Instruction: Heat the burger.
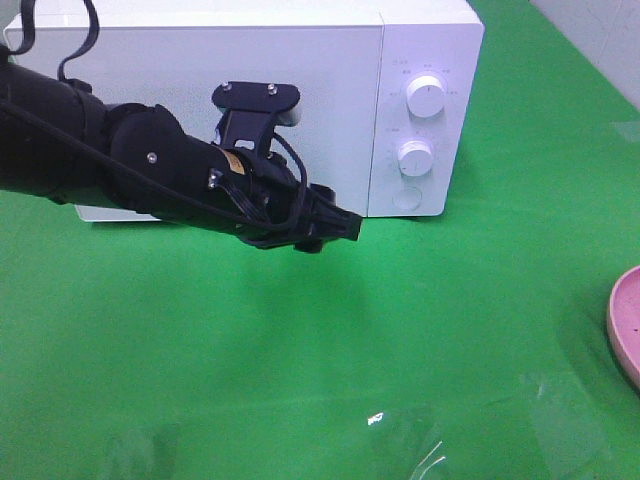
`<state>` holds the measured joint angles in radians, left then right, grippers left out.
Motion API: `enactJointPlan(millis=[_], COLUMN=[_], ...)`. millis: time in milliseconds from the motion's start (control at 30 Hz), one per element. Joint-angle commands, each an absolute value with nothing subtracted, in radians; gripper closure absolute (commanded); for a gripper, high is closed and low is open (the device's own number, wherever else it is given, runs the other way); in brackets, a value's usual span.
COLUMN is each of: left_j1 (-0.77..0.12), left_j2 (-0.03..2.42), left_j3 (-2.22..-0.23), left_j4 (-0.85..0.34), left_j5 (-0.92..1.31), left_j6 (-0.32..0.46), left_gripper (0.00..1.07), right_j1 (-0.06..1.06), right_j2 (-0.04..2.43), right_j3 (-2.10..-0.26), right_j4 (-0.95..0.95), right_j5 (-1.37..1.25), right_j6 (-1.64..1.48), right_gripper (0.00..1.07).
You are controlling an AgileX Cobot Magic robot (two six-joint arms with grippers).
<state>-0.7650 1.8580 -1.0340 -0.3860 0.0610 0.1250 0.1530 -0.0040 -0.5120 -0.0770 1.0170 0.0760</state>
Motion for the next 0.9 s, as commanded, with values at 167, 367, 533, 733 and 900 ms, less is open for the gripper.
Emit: enactJointPlan(millis=[167, 367, 533, 733, 900], left_j1=[-0.77, -0.769, -0.769, -0.755, -0.656], left_j2=[1.8, 1.744, 1.659, 1.539, 1.471], left_j3=[-1.032, -1.034, -1.034, -1.034, -1.034], left_j4=[-0.392, -0.386, -0.361, -0.296, -0.228], left_j5=[0.375, 0.549, 0.678, 0.738, 0.845], left_j6=[0.125, 0.125, 0.125, 0.079, 0.009], left_gripper=[0.06, 0.06, 0.06, 0.06, 0.06], right_j1=[0.15, 0.15, 0.15, 0.15, 0.15], right_j2=[-0.029, -0.029, -0.029, -0.029, -0.029], right_j3=[-0.508, -0.508, -0.508, -0.508, -0.508], right_j4=[-0.077, -0.077, -0.077, -0.077, -0.077], right_j5=[1.003, 1.003, 1.003, 1.003, 1.003], right_j6=[0.067, 0.067, 0.067, 0.067, 0.067], right_gripper=[0.34, 0.34, 0.34, 0.34, 0.34])
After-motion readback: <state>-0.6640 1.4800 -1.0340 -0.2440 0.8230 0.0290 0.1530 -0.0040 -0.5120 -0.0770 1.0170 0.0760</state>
